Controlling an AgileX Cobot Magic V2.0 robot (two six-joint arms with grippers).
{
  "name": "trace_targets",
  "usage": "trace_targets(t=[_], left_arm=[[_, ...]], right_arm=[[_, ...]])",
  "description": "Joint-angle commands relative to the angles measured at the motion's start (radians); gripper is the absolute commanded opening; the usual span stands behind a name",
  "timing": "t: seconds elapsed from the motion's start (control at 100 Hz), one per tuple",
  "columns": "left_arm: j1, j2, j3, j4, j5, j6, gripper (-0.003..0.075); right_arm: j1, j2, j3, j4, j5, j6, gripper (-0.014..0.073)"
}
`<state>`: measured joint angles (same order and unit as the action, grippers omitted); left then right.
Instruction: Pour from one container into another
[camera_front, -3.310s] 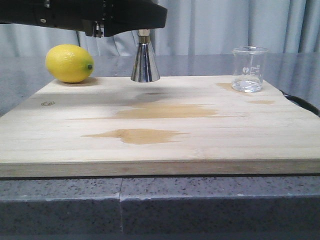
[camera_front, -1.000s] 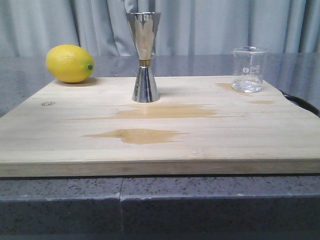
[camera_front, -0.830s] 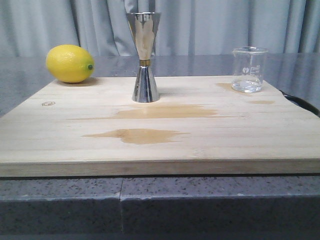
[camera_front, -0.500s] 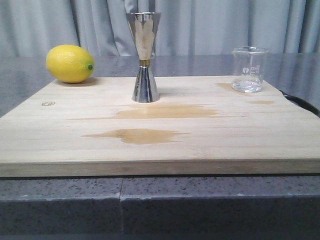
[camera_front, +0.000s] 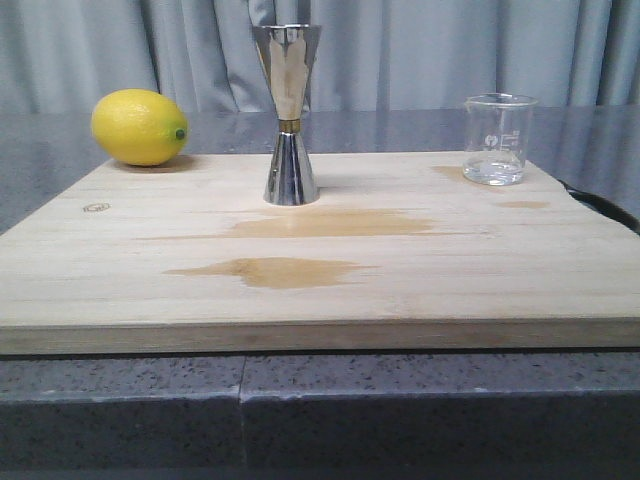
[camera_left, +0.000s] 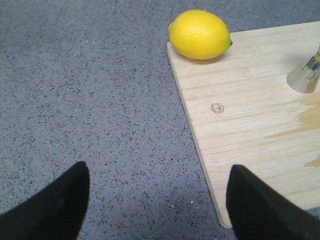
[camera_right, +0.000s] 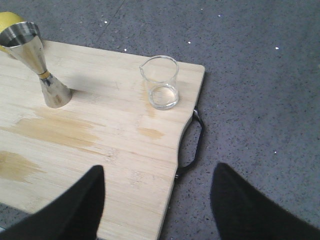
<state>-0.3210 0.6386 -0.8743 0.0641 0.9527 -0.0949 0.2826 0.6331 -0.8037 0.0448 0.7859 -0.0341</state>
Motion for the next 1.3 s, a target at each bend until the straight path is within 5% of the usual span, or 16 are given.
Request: trace_targets(t=[0.0, 0.26, 0.42, 1.07, 1.29], left_arm=[[-0.001, 0.001, -0.026, 0.003, -0.072, -0.008, 0.0405], [-0.001, 0.001, -0.026, 0.003, -0.077, -0.008, 0.0111], [-0.001, 0.001, -0.026, 0.003, -0.079, -0.008, -0.0020], [0.025, -0.029, 0.002, -0.073, -0.101, 0.006, -0.0019], [0.212, -0.219, 0.238, -0.113, -0.370, 0.185, -0.0019]], right_arm=[[-0.007, 0.001, -0.023, -0.010, -0.072, -0.001, 0.0257], [-0.007, 0.001, -0.023, -0.010, -0.072, -0.001, -0.0007], [-0.007, 0.001, -0.023, -0.010, -0.079, -0.001, -0.0071], [-0.007, 0.001, -0.023, -0.010, -0.060, -0.001, -0.0071], [-0.007, 0.001, -0.023, -0.010, -0.060, -0.001, -0.0071]])
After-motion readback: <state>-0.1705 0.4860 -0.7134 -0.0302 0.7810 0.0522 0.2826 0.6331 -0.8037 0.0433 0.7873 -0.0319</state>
